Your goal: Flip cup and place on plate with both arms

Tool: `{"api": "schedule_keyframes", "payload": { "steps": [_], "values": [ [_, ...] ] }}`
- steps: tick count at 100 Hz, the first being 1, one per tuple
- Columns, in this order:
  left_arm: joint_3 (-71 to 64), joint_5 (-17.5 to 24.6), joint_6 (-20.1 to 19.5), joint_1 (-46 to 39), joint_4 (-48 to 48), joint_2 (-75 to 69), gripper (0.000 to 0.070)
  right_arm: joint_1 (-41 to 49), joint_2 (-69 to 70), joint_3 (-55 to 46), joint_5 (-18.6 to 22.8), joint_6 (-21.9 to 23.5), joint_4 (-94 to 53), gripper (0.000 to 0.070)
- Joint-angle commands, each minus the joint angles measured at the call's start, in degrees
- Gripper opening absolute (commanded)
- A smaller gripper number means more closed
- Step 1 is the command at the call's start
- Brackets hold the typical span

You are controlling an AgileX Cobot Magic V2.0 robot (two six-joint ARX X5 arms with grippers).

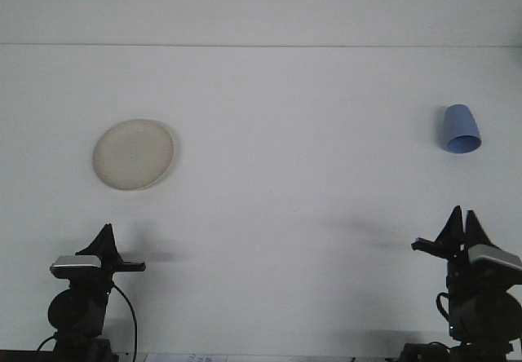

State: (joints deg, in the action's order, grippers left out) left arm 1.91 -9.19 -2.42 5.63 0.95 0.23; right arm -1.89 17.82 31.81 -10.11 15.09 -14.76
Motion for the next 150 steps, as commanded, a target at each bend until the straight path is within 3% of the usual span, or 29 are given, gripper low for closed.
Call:
{"api": "schedule_keyframes", "payload": {
  "steps": [1, 17, 32, 54, 71, 88, 122, 150],
  "values": [
    [-1.11, -0.26, -0.11, -0.04, 0.83, -0.07, 0.0015, -0.02, 5.07, 4.92, -2.38, -6.93, -2.40, 0.0551],
    [-1.11, -0.26, -0.11, -0.04, 0.81, -0.04, 0.0015, -0.33, 16.57, 11.41, -7.96, -11.54, -2.56, 0.0548],
    [-1.11, -0.24, -0.11, -0.04, 0.81, -0.07, 0.0015, -3.43, 25.83, 11.65, -7.26, -13.73, 2.91, 0.0548],
    [-1.11, -0.24, -0.11, -0.04, 0.83, -0.04, 0.0015, -12.79, 37.31, 11.65, 2.19, -13.49, 10.69, 0.0547],
    [-1.11, -0.26, -0.11, -0.04, 0.83, -0.04, 0.0015, -20.24, 47.30, 11.65, 12.48, -15.76, 17.55, 0.0546],
    [-1.11, -0.26, -0.11, -0.04, 0.83, -0.07, 0.0015, -24.59, 56.68, 11.65, 15.17, -18.18, 25.99, 0.0542],
    [-1.11, -0.26, -0.11, -0.04, 0.83, -0.07, 0.0015, -30.75, 71.36, 11.96, 27.21, -18.14, 42.10, 0.0489],
    [-1.11, -0.26, -0.11, -0.04, 0.83, -0.07, 0.0015, -31.50, 81.64, 17.75, 30.12, -18.64, 44.35, 0.0488]
  ]
}}
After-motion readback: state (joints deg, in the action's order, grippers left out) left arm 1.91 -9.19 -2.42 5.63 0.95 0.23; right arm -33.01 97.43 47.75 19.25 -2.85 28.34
